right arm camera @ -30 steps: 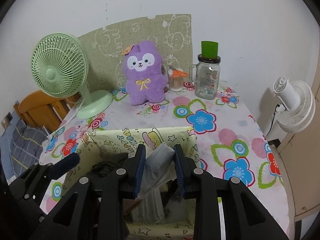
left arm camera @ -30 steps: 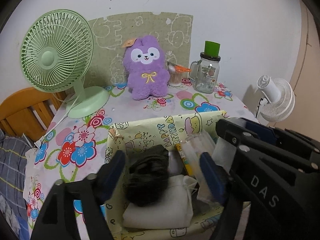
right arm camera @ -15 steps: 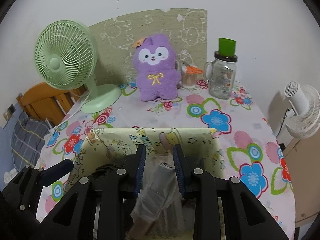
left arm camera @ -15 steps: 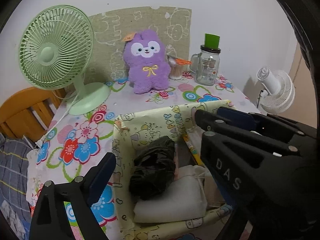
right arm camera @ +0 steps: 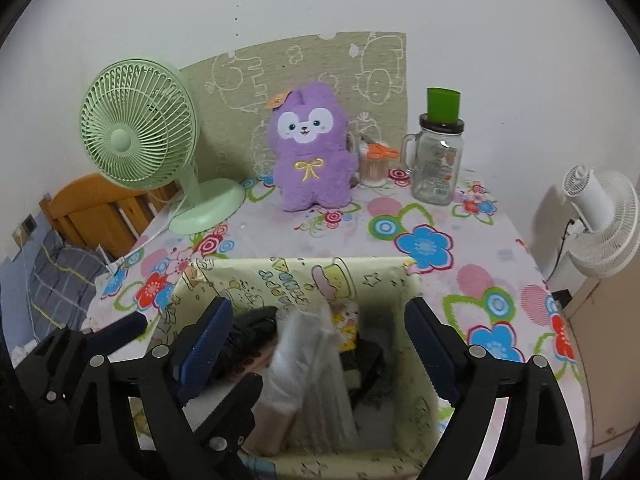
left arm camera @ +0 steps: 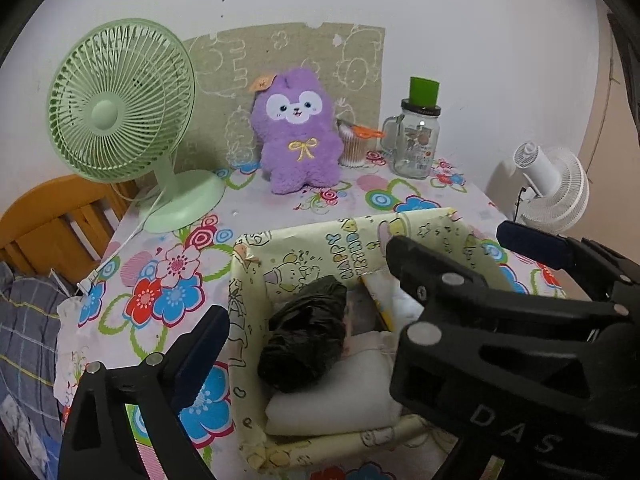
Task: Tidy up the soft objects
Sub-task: 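Lower both held items into the box and open both tools, then withdraw both tools up and away from the box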
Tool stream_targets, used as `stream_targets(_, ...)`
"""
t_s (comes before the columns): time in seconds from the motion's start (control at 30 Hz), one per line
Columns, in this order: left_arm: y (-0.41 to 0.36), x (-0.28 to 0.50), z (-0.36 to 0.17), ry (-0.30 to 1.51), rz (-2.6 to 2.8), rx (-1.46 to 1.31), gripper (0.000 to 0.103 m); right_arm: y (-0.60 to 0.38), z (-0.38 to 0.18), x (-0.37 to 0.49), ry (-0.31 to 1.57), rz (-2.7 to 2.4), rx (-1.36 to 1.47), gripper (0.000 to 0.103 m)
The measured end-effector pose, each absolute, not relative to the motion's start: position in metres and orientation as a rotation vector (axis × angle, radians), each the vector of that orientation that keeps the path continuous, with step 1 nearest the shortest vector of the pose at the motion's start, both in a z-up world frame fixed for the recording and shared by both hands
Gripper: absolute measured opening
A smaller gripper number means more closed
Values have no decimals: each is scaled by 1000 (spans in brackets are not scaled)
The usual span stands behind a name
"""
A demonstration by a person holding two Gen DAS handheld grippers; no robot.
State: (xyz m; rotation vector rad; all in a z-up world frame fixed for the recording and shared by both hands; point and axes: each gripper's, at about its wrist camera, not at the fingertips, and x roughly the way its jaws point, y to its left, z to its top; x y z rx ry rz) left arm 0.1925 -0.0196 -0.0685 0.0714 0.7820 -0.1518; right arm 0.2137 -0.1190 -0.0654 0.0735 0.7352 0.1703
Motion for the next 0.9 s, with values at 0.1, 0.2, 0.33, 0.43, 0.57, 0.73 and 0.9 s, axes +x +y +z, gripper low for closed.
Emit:
stream_targets(0.1, -23, 187, -65, 772, -158, 72, 100, -123, -63, 206, 736, 149, 59, 90)
stream_targets(0.2, -25, 180, -63, 768, -164, 74, 102, -126, -60, 197, 734, 135, 50, 90)
stream_targets(0.33, -26, 172, -61, 766, -166, 64, 103, -130, -57, 185, 732, 121, 41, 91)
stream_targets(0.43, -26, 165, -59, 763, -165, 62, 103, -132, -55, 175, 730, 115, 28, 91)
stream_targets(0.57, -25, 156, -57, 761, -166, 56, 103, -132, -53, 161, 724, 113, 21, 92)
stream_targets(0.73, -26, 145, -55, 755, -165, 59, 103, -133, -51, 148, 722, 115, 30, 93)
stream_targets(0.9, -25, 133, -52, 745, -165, 55, 103, -135, -47, 135, 710, 111, 29, 94)
